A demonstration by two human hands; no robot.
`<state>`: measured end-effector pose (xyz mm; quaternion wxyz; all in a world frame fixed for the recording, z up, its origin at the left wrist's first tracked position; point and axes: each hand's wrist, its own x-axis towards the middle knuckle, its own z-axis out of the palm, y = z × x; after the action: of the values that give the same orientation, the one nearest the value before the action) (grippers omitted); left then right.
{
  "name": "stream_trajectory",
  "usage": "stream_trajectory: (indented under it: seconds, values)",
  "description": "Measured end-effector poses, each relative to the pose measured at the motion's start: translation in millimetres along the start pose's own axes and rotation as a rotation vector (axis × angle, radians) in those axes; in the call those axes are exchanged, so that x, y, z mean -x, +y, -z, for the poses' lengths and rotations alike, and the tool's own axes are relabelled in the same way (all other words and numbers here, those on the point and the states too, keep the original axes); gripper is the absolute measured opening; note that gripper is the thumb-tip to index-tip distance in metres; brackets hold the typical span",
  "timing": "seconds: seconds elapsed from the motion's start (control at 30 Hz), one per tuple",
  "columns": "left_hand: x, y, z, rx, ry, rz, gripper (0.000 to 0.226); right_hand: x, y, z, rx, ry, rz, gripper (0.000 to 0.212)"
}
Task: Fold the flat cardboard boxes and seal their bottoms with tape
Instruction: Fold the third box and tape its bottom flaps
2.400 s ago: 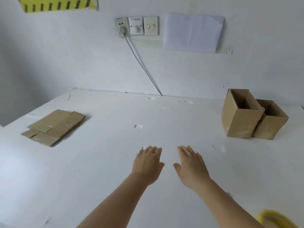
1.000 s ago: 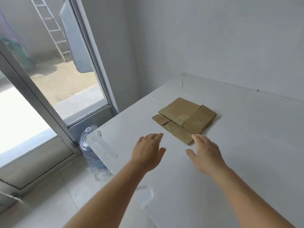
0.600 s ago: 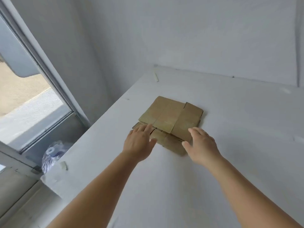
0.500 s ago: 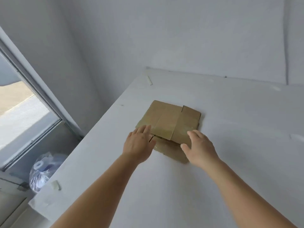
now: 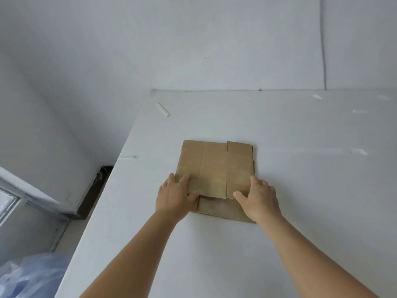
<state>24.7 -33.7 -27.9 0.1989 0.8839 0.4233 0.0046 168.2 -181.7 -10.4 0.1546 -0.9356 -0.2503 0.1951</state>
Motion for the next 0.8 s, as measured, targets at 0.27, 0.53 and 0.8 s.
stream_trajectory:
  seconds: [0.27,0.53,0.8]
  values:
    - [5,-2,2,0.2,0.101,-0.032,0.06,9,3,0,-0.134,0.128,0.001,0.072]
    - [32,29,6,0.313,0.148,-0.156,0.061,42,40,24,-0.285,0.25,0.006,0.069]
    - [81,117,-23,0.383,0.15,-0.36,0.064,95,137,69,-0.368,0.376,-0.099,0.068]
